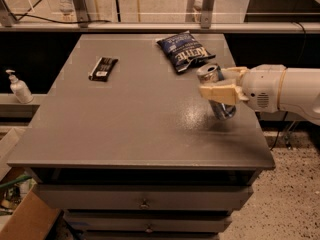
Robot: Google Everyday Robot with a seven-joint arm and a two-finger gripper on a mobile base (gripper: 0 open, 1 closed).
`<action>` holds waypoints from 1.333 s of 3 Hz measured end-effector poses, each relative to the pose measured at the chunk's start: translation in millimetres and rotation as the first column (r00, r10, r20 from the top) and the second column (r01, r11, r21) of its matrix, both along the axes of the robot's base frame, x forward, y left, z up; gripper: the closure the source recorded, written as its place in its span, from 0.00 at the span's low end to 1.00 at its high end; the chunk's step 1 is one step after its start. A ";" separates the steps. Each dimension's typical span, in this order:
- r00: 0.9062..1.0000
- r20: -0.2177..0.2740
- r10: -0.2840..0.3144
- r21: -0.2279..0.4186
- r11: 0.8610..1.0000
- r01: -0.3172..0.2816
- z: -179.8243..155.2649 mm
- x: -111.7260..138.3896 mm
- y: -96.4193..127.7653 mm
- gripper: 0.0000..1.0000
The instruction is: Place redbull can upright
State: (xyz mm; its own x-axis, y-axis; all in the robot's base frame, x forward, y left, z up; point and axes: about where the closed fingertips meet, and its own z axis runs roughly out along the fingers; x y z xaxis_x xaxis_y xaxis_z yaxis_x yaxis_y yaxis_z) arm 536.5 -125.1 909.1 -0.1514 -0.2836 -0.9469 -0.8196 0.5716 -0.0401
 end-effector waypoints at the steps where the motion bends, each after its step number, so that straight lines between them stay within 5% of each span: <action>1: 0.998 0.056 -0.027 0.110 0.994 0.021 9.0 3.5 1.4 1.00; 4: 0.983 0.149 -0.110 0.302 0.951 0.061 -14.9 -2.7 -1.2 1.00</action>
Offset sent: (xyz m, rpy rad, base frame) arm 0.0014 -0.0099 0.0112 0.2993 -0.1728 -0.0818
